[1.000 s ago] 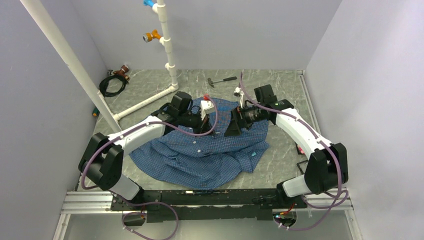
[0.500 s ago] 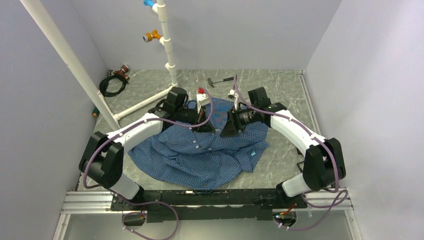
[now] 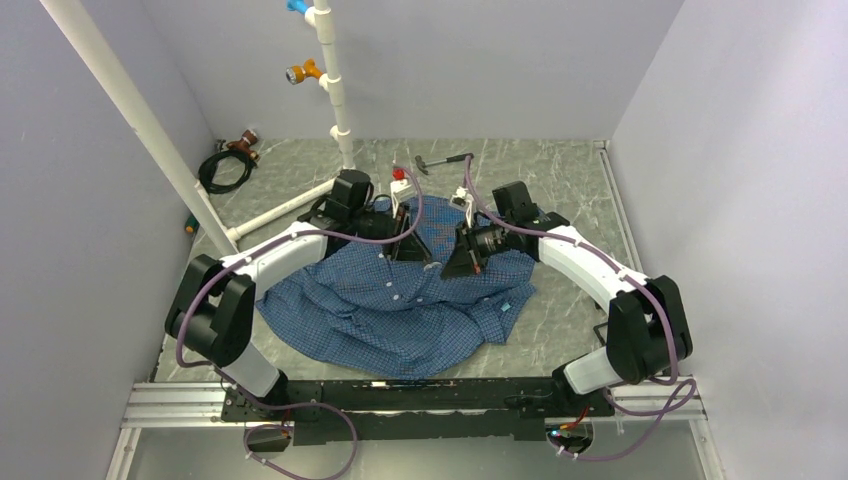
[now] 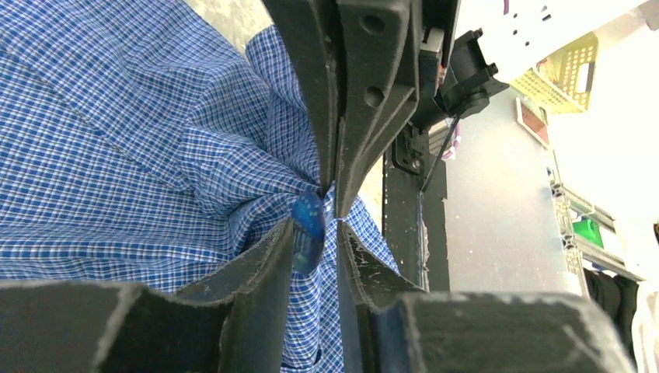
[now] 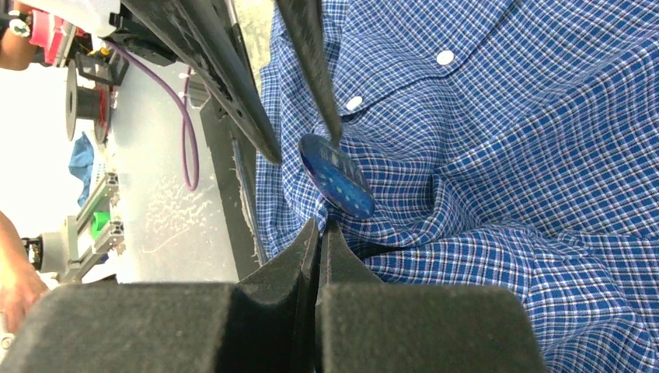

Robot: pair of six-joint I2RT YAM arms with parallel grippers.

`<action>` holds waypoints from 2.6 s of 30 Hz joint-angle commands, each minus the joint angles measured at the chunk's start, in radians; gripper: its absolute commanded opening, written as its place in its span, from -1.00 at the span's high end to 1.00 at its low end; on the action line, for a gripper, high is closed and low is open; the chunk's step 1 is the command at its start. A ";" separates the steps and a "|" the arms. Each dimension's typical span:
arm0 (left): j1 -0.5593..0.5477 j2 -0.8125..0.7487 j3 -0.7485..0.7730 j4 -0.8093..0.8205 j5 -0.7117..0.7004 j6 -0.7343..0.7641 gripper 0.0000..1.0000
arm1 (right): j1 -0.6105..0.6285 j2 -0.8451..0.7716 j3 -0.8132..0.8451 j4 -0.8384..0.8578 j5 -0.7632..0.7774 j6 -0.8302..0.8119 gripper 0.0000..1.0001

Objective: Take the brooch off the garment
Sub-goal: Remove the brooch from the clothes.

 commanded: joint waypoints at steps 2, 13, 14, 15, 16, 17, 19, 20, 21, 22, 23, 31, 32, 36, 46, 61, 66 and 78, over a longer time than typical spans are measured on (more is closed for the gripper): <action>0.059 -0.062 -0.083 0.253 0.056 -0.095 0.25 | -0.003 -0.089 -0.057 0.130 -0.050 0.007 1.00; 0.076 -0.118 -0.313 0.621 0.057 -0.182 0.14 | -0.031 -0.109 -0.110 0.284 -0.143 0.125 1.00; 0.075 -0.123 -0.327 0.652 0.051 -0.184 0.19 | -0.032 -0.108 -0.113 0.289 -0.155 0.127 1.00; 0.074 -0.126 -0.336 0.672 0.044 -0.175 0.26 | -0.032 -0.106 -0.113 0.290 -0.163 0.125 1.00; 0.072 -0.130 -0.343 0.685 0.041 -0.159 0.32 | -0.032 -0.106 -0.114 0.287 -0.165 0.122 1.00; 0.070 -0.136 -0.350 0.691 0.033 -0.141 0.35 | -0.033 -0.106 -0.113 0.284 -0.167 0.119 1.00; 0.067 -0.145 -0.365 0.721 0.006 -0.114 0.38 | -0.034 -0.104 -0.111 0.273 -0.174 0.110 1.00; 0.065 -0.148 -0.374 0.741 -0.007 -0.102 0.38 | -0.034 -0.105 -0.112 0.269 -0.175 0.109 1.00; 0.065 -0.151 -0.381 0.756 -0.019 -0.084 0.37 | -0.034 -0.104 -0.112 0.266 -0.179 0.105 1.00; 0.065 -0.153 -0.387 0.776 -0.023 -0.069 0.35 | -0.034 -0.103 -0.113 0.262 -0.184 0.099 1.00; 0.064 -0.153 -0.393 0.803 -0.020 -0.058 0.35 | -0.033 -0.104 -0.113 0.256 -0.188 0.094 1.00; 0.028 -0.139 -0.373 0.817 0.039 0.070 0.32 | -0.033 -0.097 -0.107 0.241 -0.195 0.082 1.00; 0.024 -0.137 -0.365 0.805 0.047 0.088 0.32 | -0.033 -0.097 -0.106 0.239 -0.195 0.081 1.00; 0.007 -0.130 -0.339 0.711 0.053 0.184 0.37 | -0.033 -0.100 -0.108 0.233 -0.195 0.076 1.00; -0.011 -0.117 -0.319 0.677 0.036 0.200 0.76 | -0.032 -0.100 -0.109 0.222 -0.204 0.065 1.00; -0.041 -0.111 -0.285 0.556 0.040 0.258 1.00 | -0.034 -0.102 -0.103 0.203 -0.202 0.049 1.00; -0.015 -0.130 -0.237 0.451 0.042 0.240 1.00 | -0.037 -0.095 -0.094 0.114 -0.122 -0.036 1.00; -0.012 -0.139 -0.061 0.082 0.017 0.312 1.00 | -0.036 -0.102 -0.081 0.039 0.133 -0.146 0.96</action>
